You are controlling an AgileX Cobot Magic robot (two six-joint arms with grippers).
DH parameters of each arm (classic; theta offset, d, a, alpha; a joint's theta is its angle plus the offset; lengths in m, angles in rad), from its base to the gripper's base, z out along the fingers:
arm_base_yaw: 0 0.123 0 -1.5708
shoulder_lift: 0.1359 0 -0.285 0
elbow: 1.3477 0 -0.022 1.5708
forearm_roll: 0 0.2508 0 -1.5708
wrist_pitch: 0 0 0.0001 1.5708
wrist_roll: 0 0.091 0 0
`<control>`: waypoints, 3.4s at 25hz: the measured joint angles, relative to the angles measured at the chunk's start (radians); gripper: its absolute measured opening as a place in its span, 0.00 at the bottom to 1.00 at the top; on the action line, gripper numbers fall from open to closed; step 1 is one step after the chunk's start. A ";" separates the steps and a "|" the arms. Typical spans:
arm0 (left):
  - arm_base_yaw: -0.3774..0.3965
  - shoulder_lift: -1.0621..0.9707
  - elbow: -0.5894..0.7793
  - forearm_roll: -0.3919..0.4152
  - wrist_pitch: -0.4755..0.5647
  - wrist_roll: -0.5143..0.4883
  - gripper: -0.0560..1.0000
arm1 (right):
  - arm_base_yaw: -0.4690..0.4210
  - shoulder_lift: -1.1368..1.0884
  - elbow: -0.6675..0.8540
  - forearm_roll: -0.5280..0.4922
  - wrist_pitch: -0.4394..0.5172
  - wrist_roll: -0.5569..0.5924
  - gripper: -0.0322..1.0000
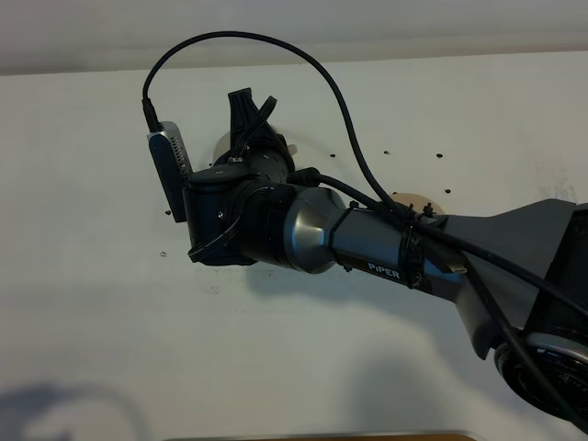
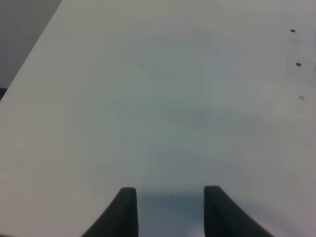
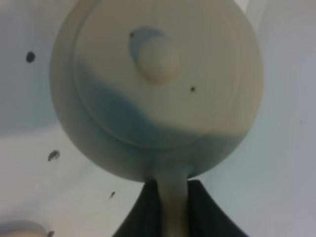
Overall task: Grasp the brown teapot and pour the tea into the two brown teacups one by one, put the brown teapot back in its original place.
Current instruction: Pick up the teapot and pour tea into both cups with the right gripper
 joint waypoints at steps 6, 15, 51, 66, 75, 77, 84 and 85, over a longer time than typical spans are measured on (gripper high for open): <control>0.000 0.000 0.000 0.000 0.000 0.000 0.34 | 0.000 0.000 0.000 -0.002 0.000 -0.027 0.14; 0.000 0.000 0.000 0.000 0.000 0.000 0.34 | 0.000 0.000 0.000 -0.014 -0.001 -0.053 0.14; 0.000 0.000 0.000 0.000 0.000 0.000 0.35 | 0.015 0.021 0.000 -0.080 -0.021 -0.054 0.14; 0.000 0.000 0.000 0.000 0.000 0.000 0.34 | 0.021 0.021 0.000 -0.106 0.002 -0.054 0.14; 0.000 0.000 0.000 0.000 0.000 0.000 0.34 | 0.021 0.021 0.000 -0.109 0.005 -0.055 0.14; 0.000 0.000 0.000 0.000 0.000 0.000 0.34 | 0.021 0.021 0.000 -0.119 0.011 -0.055 0.14; 0.000 0.000 0.000 0.000 0.000 0.000 0.35 | 0.026 0.021 0.000 -0.132 0.018 -0.060 0.14; 0.000 0.000 0.000 0.000 0.000 0.000 0.35 | 0.028 0.021 0.000 -0.132 0.018 -0.065 0.14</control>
